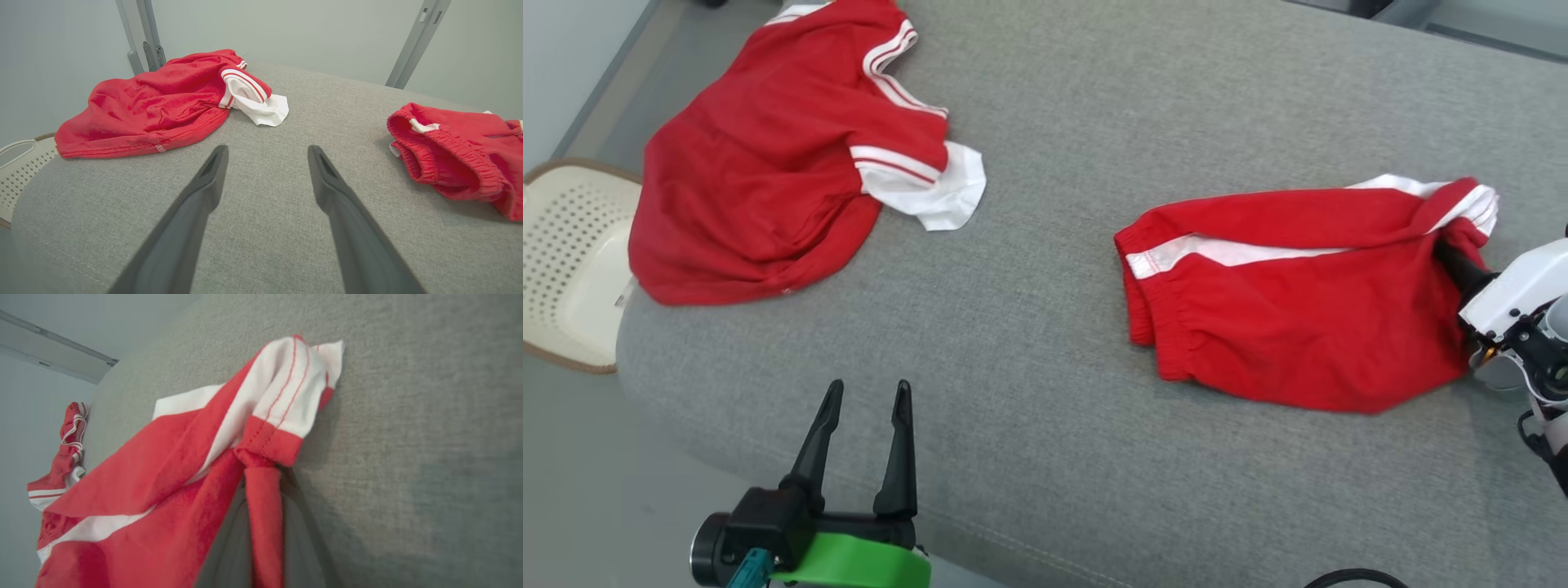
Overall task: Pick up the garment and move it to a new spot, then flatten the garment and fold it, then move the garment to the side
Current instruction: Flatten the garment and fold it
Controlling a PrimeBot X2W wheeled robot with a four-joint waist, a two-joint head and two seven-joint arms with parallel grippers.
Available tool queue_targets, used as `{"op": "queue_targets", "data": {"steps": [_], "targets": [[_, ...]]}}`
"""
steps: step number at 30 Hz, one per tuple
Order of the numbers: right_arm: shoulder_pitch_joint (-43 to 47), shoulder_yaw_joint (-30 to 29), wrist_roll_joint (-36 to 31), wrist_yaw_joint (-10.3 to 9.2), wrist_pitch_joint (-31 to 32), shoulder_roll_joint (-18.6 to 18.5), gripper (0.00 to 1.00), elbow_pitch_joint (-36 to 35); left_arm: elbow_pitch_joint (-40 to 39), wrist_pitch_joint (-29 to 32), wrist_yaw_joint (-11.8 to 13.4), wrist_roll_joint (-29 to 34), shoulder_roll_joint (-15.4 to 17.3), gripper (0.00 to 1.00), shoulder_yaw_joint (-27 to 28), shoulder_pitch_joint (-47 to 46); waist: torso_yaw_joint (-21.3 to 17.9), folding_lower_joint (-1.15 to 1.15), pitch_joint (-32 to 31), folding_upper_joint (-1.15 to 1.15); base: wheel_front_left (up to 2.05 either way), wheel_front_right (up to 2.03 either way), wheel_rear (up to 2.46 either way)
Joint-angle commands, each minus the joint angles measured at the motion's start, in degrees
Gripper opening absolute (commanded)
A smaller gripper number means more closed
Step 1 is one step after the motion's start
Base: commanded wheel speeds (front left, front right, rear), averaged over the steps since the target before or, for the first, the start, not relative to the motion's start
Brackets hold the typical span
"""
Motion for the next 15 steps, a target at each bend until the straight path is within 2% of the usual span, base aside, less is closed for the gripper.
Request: {"op": "queue_targets", "data": {"steps": [1, 5, 7, 11, 15], "targets": [[2.58, -0.49, 2.31, -0.02, 1.17, 0.79, 0.00, 0.05, 0.36, -0.02, -0.19, -0.34, 0.06, 1.00, 0.57, 1.18, -2.79, 0.00, -2.28, -0.01, 0.00, 0.00, 0.00], [4.88, -3.82, 9.22, -0.02, 4.42, 1.02, 0.00, -1.90, 1.34, -0.02, -1.18, -0.05, 0.07, 1.00, 1.80, 2.70, -7.66, 0.00, -5.37, -0.01, 0.00, 0.00, 0.00], [7.14, -6.32, 12.37, -0.02, 5.85, 0.10, 0.00, -2.57, 2.42, -0.02, -2.59, 0.85, 0.09, 1.00, 3.01, 3.62, -11.67, 0.00, -7.19, -0.01, 0.00, 0.00, 0.00], [10.08, -8.65, 12.74, -0.01, 6.17, -2.12, 0.00, -0.38, 3.03, -0.02, -4.00, 1.86, 0.08, 1.00, 4.52, 4.13, -16.45, 0.00, -8.22, -0.01, 0.00, 0.00, 0.00], [11.81, -11.19, 10.57, -0.02, 4.36, -5.82, 0.00, 4.14, 3.42, -0.02, -4.99, 2.63, 0.08, 1.00, 4.82, 3.70, -19.34, 0.00, -7.86, -0.01, 0.00, 0.00, 0.00]]}}
